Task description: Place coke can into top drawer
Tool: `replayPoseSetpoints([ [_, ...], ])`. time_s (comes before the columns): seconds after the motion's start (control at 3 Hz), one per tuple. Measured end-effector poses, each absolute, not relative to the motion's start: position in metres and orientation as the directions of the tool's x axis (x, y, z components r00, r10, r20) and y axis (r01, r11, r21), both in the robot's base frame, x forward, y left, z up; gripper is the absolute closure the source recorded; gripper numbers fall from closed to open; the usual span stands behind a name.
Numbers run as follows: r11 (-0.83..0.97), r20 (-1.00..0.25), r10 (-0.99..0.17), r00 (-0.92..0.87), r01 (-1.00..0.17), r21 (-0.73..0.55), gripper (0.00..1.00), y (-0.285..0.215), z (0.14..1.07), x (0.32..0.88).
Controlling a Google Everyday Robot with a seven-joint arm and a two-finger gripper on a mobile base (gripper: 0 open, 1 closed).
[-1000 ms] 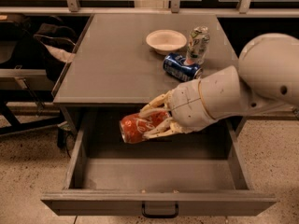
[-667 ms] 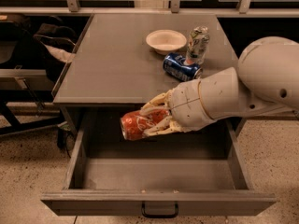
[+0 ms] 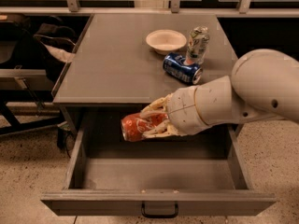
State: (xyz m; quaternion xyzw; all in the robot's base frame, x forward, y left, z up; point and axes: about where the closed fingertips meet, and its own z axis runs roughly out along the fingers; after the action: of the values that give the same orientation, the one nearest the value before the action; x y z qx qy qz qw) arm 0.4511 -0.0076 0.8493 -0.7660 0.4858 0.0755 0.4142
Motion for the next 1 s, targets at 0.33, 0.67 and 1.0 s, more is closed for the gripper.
replayPoseSetpoints([
  [0.33,-0.158,-0.513,-0.702,0.493,-0.811,-0.563,1.0,-0.009,0.832,0.456],
  [0.67,-0.104,-0.519,-0.736,0.434,-0.83,-0.548,1.0,-0.019,0.806,0.459],
  [1.0,-0.08,-0.522,-0.758,0.39,-0.851,-0.519,1.0,-0.023,0.775,0.462],
])
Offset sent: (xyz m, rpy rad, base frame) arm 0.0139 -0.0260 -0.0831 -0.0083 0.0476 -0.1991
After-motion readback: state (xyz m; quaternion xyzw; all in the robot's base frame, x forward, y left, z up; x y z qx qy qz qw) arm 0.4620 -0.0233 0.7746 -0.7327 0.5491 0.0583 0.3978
